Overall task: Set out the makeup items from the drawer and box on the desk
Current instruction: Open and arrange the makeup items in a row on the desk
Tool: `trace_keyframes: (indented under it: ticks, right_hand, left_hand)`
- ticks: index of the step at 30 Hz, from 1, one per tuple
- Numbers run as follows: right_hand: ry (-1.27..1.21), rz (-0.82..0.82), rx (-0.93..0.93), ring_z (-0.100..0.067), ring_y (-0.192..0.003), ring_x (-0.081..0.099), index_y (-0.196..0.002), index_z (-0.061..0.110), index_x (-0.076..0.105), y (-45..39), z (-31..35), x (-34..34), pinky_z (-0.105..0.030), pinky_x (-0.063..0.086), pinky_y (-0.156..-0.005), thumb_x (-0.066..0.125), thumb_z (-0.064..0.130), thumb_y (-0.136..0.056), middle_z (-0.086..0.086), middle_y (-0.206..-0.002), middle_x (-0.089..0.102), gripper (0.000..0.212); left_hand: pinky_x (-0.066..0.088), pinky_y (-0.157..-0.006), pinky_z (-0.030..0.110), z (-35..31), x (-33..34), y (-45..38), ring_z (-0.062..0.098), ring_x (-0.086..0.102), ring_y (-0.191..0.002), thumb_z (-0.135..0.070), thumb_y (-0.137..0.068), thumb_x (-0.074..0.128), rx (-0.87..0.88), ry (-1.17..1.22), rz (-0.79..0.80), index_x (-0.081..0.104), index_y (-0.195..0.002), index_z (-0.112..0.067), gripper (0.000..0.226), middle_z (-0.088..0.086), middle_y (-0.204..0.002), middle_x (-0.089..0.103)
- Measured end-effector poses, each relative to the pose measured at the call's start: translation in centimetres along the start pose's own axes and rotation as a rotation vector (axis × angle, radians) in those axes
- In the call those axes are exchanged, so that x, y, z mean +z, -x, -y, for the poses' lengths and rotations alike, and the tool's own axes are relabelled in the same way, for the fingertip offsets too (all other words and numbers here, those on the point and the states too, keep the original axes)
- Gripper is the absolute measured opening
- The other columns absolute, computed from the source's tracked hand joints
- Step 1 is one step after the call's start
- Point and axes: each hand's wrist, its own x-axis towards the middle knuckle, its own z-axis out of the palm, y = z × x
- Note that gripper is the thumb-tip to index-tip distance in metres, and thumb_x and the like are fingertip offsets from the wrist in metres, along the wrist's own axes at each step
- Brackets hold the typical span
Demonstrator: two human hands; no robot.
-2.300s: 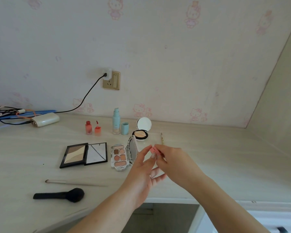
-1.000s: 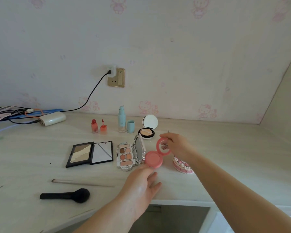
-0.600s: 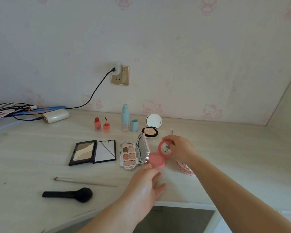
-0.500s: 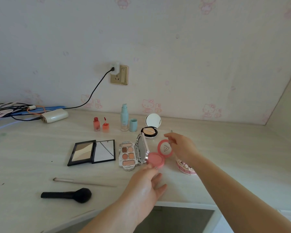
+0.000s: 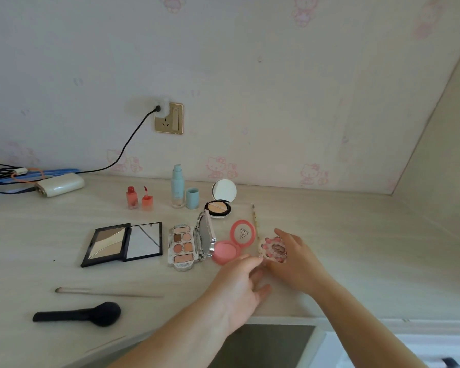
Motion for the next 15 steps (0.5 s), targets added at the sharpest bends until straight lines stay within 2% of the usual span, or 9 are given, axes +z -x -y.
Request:
trace_keyframes:
  ticks: [3,8,12,15]
  right_hand:
    - [0.018,-0.018,-0.012,-0.019,-0.131,0.041,-0.145,0.028,0.029,0.1,0.1,-0.1,-0.035,0.037,-0.107,0.069,0.047,-0.074,0.000,-0.142,0.040,0.084]
    - [-0.048,-0.071,-0.023,-0.015,-0.120,0.050,-0.142,0.030,0.033,0.9,0.1,-1.1,-0.025,0.043,-0.096,0.071,0.047,-0.074,0.001,-0.135,0.047,0.080]
    - [-0.200,-0.087,-0.086,-0.005,-0.108,0.056,-0.140,0.036,0.033,2.5,0.9,-2.6,-0.015,0.042,-0.084,0.070,0.053,-0.072,0.009,-0.127,0.051,0.079]
    - [-0.245,-0.049,-0.159,0.001,-0.107,0.056,-0.141,0.038,0.030,4.0,1.8,-3.6,-0.008,0.042,-0.080,0.071,0.047,-0.075,0.015,-0.126,0.050,0.078]
  left_hand:
    - [0.045,-0.082,0.036,0.1,0.3,-0.5,0.014,0.060,-0.099,-0.008,-0.096,0.043,-0.002,-0.030,0.010,0.060,-0.095,-0.016,0.018,0.002,-0.101,0.068]
    - [0.045,-0.095,0.043,-0.1,0.4,-0.3,0.021,0.058,-0.108,-0.021,-0.094,0.052,-0.026,-0.025,-0.009,0.062,-0.107,-0.014,0.017,0.008,-0.115,0.063]
    - [0.049,-0.089,0.043,0.3,0.6,-0.4,0.026,0.063,-0.098,-0.048,-0.087,0.057,-0.098,-0.005,0.047,0.060,-0.118,-0.017,0.044,0.012,-0.110,0.063]
    - [0.047,-0.096,0.048,0.6,1.0,-0.2,0.028,0.067,-0.095,-0.057,-0.084,0.056,-0.130,-0.004,0.172,0.065,-0.119,-0.016,0.054,0.012,-0.107,0.069]
